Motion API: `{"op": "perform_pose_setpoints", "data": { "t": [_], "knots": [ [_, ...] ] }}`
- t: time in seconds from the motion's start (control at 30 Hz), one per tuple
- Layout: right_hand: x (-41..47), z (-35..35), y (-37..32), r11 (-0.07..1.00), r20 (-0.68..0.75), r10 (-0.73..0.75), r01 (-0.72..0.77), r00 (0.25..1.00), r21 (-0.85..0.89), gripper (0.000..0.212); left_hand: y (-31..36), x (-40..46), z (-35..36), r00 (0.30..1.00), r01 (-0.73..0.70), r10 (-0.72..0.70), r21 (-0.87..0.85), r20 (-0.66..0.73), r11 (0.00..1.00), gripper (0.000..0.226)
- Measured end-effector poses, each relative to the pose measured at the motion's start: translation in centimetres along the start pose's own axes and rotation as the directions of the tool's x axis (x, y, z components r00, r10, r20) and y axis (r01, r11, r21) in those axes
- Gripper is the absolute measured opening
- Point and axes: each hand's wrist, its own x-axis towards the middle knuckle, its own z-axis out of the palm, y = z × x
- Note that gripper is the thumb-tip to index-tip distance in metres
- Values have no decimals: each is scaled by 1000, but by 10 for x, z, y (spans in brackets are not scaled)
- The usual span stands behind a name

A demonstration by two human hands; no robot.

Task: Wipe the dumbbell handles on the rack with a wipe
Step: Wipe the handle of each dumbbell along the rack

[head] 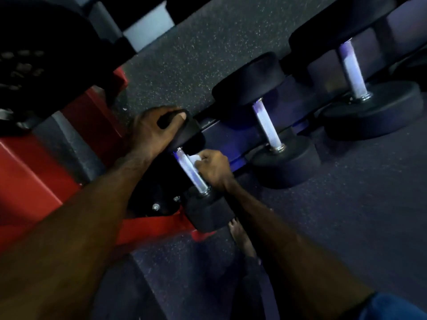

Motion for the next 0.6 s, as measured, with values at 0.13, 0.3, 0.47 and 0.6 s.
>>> {"op": "perform_pose_setpoints", "data": {
  "t": [0.13,0.3,0.47,0.6],
  "knots": [
    [-1,25,-8,996,130,52,-60,990,64,43,-13,-1,-3,997,-56,62,118,-49,991,50],
    [6,40,-17,989,56,113,-118,992,85,25,-14,-4,2,984,-74,93,126,-152,989,49],
    [-2,43,-10,994,53,64,-59,997,-93,34,-16,1,4,985,-25,37,77,-169,997,47],
    [5,37,0,986,74,24,-11,997,-165,31,-18,-6,2,973,-32,43,51,-227,998,44]
  ]
}}
